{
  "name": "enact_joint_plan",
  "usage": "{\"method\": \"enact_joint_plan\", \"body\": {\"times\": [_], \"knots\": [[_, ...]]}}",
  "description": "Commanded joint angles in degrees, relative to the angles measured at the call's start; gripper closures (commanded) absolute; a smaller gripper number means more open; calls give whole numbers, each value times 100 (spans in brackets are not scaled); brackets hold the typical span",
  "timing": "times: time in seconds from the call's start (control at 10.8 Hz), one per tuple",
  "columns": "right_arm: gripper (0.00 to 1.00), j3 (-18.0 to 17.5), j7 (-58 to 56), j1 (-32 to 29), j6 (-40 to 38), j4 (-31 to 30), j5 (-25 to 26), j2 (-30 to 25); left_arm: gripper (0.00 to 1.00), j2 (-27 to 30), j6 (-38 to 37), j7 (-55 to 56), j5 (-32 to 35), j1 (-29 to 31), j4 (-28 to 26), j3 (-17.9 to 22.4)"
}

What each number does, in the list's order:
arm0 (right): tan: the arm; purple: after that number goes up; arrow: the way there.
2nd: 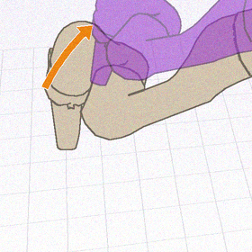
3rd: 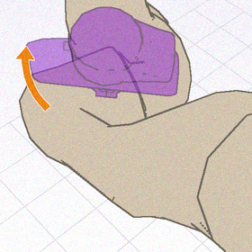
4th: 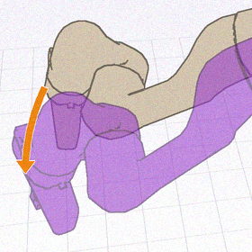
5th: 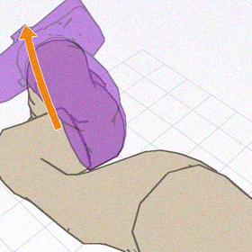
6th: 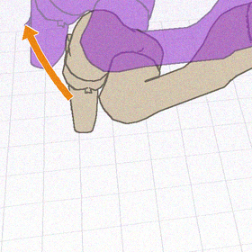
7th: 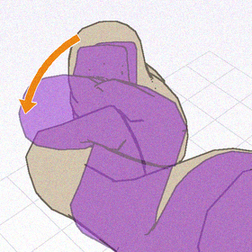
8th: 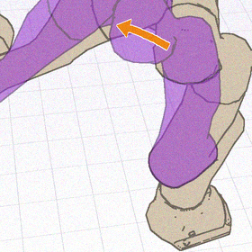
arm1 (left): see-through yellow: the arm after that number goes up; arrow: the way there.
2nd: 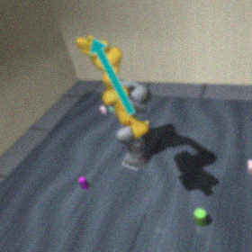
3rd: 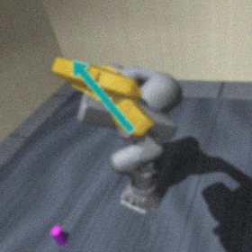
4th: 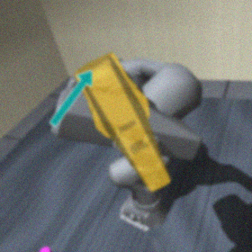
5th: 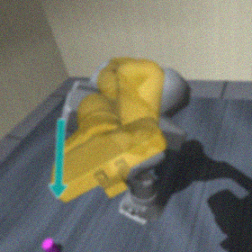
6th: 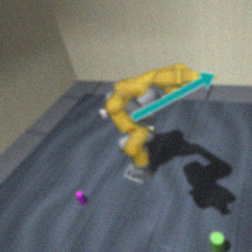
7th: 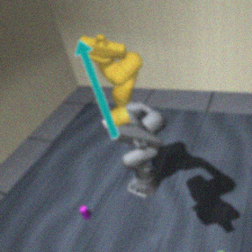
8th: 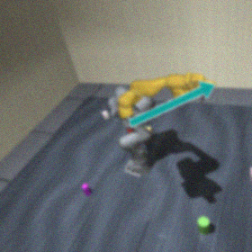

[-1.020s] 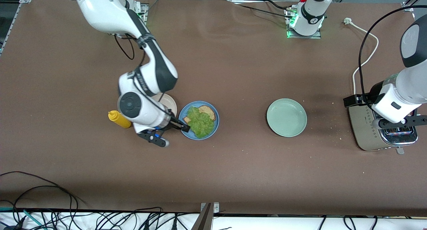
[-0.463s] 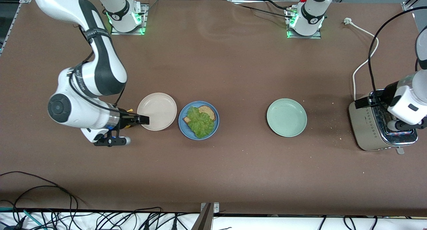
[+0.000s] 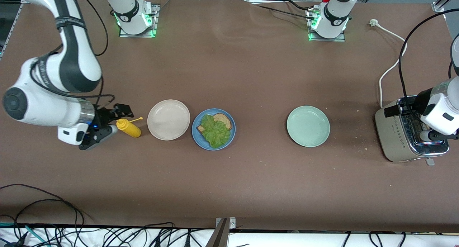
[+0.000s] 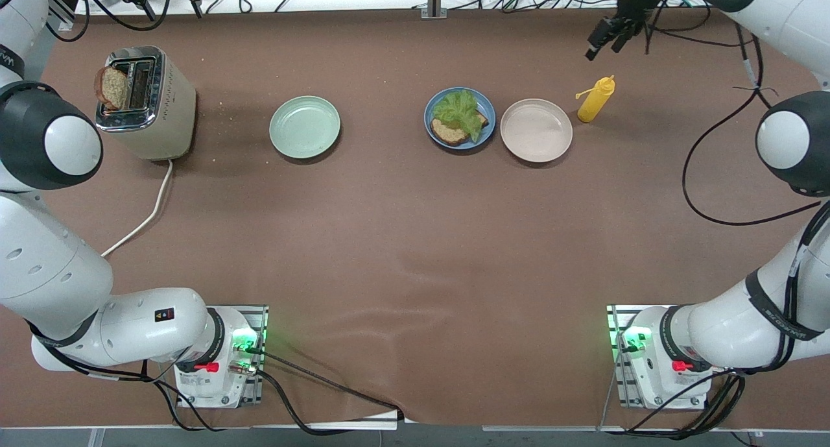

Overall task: Make sandwich in blue plate with both arms
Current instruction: 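Open the right gripper to release the lettuce on the bread, then move the right gripper to the yellow mustard bottle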

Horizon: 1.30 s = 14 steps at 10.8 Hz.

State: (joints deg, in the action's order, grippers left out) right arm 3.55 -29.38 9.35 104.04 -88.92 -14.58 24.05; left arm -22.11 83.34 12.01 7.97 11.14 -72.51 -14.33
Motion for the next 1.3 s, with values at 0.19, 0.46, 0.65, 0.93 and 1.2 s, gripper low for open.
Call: {"method": "enact_joint_plan", "body": {"times": [0.19,0.46,0.65,0.93,1.2], "knots": [[0,-126,-2981,-766,-112,-275,61,-103,0,58,34,-260,-23,20,-71,-17],[0,-126,-4792,-1110,-138,-266,-35,108,0,58,34,-269,-23,20,-71,-17],[0,-126,-5600,-1408,-139,-214,-673,519,0,58,34,-261,-14,2,-71,-17],[0,-117,-7228,-1786,-139,-213,-1572,1170,0,58,25,-269,-14,-15,-62,-17],[0,-117,-8468,-1919,-139,-117,-2337,1803,0,58,25,-261,-14,-33,-62,-17]]}}
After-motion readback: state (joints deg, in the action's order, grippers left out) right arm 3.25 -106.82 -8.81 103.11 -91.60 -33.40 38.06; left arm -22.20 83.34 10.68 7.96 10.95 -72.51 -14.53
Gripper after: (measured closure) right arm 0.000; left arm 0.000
